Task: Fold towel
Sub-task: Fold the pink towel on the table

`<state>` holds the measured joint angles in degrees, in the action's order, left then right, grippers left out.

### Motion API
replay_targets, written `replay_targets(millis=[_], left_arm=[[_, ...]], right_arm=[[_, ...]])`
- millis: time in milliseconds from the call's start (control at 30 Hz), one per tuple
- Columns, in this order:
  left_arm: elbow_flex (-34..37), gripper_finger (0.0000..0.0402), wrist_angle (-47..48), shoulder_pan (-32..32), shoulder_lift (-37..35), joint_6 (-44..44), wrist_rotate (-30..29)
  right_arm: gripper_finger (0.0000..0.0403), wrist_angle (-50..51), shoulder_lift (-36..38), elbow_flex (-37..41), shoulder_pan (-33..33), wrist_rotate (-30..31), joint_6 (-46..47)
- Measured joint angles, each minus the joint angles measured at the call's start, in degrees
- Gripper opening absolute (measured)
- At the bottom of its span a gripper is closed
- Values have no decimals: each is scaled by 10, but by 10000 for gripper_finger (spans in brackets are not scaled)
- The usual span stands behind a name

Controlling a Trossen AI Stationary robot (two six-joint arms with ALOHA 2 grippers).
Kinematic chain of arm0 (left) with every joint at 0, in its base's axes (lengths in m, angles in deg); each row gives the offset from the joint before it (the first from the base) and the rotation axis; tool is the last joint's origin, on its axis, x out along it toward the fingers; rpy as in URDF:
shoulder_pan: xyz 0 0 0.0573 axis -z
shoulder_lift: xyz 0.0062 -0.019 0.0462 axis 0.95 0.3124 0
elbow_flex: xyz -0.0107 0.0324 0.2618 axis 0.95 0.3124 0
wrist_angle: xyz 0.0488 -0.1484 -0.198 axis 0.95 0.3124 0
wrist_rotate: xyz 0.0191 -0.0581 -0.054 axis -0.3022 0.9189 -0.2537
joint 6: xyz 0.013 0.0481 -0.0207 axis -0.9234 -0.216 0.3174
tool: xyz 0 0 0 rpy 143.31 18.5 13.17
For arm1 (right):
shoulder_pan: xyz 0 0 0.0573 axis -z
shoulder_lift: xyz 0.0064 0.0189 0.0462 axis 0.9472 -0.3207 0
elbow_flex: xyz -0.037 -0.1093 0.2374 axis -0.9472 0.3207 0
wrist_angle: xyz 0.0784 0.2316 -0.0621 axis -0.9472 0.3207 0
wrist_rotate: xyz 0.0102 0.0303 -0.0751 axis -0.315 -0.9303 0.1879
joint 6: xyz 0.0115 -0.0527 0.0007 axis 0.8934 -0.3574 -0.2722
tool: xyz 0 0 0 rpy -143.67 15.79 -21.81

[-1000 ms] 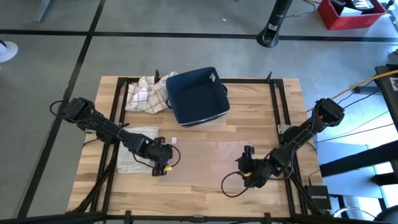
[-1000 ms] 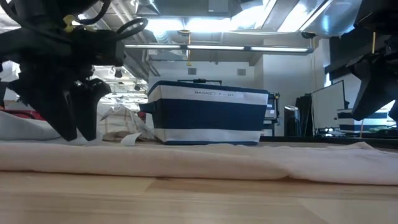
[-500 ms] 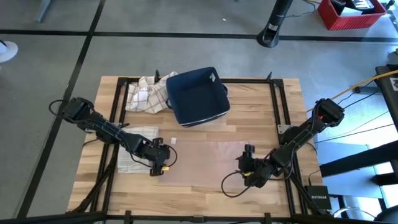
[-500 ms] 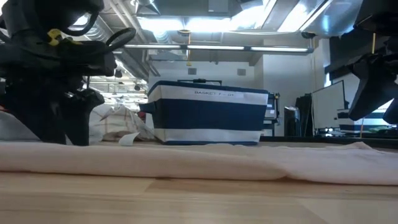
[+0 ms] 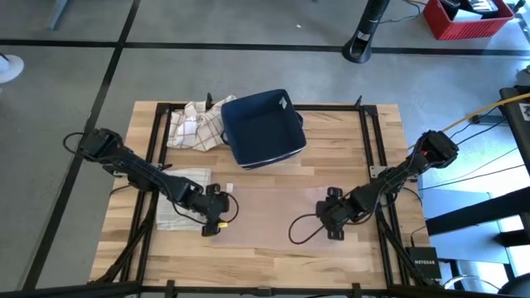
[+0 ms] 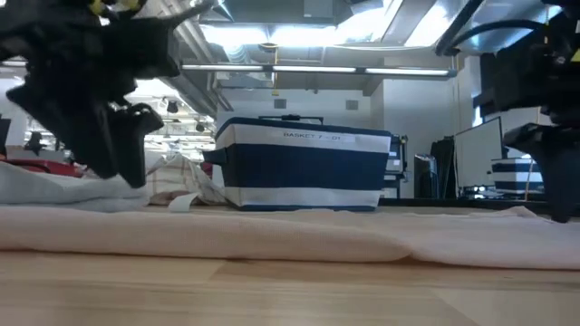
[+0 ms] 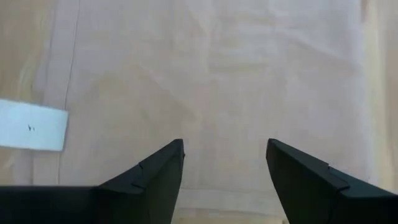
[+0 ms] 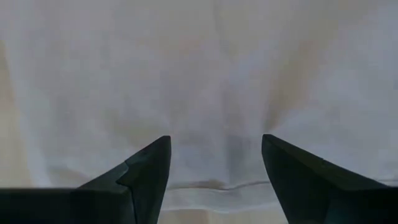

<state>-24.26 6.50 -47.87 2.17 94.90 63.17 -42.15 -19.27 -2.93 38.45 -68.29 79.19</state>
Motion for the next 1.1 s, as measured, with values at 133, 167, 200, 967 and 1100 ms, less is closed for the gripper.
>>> replay_targets(millis=[133, 167, 200, 967, 1100], left_arm=[[0, 221, 5, 0, 7, -16, -28], [0, 221, 5, 0, 13, -22, -29], [0, 221, 5, 0, 21, -25, -29], [-3, 191, 53, 0, 74, 5, -11], [-3, 146, 56, 0, 74, 6, -10]], right_arm=[[253, -10, 0, 1, 3, 28, -13], [253, -12, 0, 3, 3, 27, -12], [253, -12, -1, 8, 3, 22, -9], [236, -43, -2, 45, 2, 12, 20], [197, -40, -2, 47, 2, 6, 11]])
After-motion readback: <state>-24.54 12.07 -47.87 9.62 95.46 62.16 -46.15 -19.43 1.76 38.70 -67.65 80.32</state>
